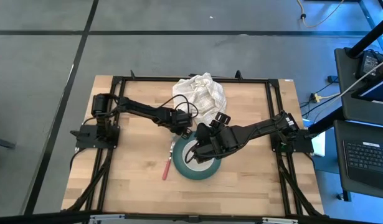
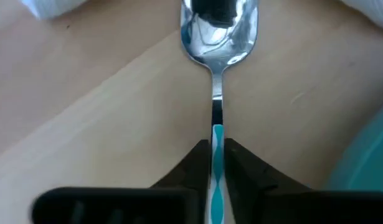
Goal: Set table place
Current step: Put the blue spoon into the white bowl
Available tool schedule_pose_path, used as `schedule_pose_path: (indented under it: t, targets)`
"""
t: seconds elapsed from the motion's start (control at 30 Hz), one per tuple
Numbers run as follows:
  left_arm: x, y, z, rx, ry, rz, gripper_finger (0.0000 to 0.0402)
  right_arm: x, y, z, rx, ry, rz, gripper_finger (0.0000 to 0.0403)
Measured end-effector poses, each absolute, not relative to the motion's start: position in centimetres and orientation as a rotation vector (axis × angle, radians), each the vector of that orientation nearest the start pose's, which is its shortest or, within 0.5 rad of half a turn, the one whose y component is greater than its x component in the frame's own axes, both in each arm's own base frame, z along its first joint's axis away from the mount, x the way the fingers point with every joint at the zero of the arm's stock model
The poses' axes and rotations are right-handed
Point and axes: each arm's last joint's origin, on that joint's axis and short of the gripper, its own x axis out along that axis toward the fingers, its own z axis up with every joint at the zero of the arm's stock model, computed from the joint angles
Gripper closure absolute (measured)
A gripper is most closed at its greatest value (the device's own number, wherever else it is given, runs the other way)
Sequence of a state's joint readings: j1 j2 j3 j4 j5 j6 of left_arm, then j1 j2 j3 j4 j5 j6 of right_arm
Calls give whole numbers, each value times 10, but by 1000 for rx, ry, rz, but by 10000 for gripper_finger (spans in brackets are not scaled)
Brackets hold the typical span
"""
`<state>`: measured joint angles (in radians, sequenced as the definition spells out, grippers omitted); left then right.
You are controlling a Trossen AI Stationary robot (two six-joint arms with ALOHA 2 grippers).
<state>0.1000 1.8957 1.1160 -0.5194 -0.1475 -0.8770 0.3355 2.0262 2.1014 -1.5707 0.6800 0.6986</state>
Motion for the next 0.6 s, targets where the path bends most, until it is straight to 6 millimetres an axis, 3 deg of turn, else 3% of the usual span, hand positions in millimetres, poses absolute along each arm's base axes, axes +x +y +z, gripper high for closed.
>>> schedule_pose_path:
  t: [0.1,0.27,0.43,0.6]
  targets:
    - [343,42,136,-676,1127,726,388,367,109,329,-137,1109,-691,221]
    - [336,49,146,-630,1158,669,392,367,109,329,-138,1109,-692,221]
    - [322,54,175,-629,1160,627,392,365,109,334,-237,1066,-705,238]
    - [304,53,209,-660,1143,591,392,354,105,356,-208,1000,-712,274]
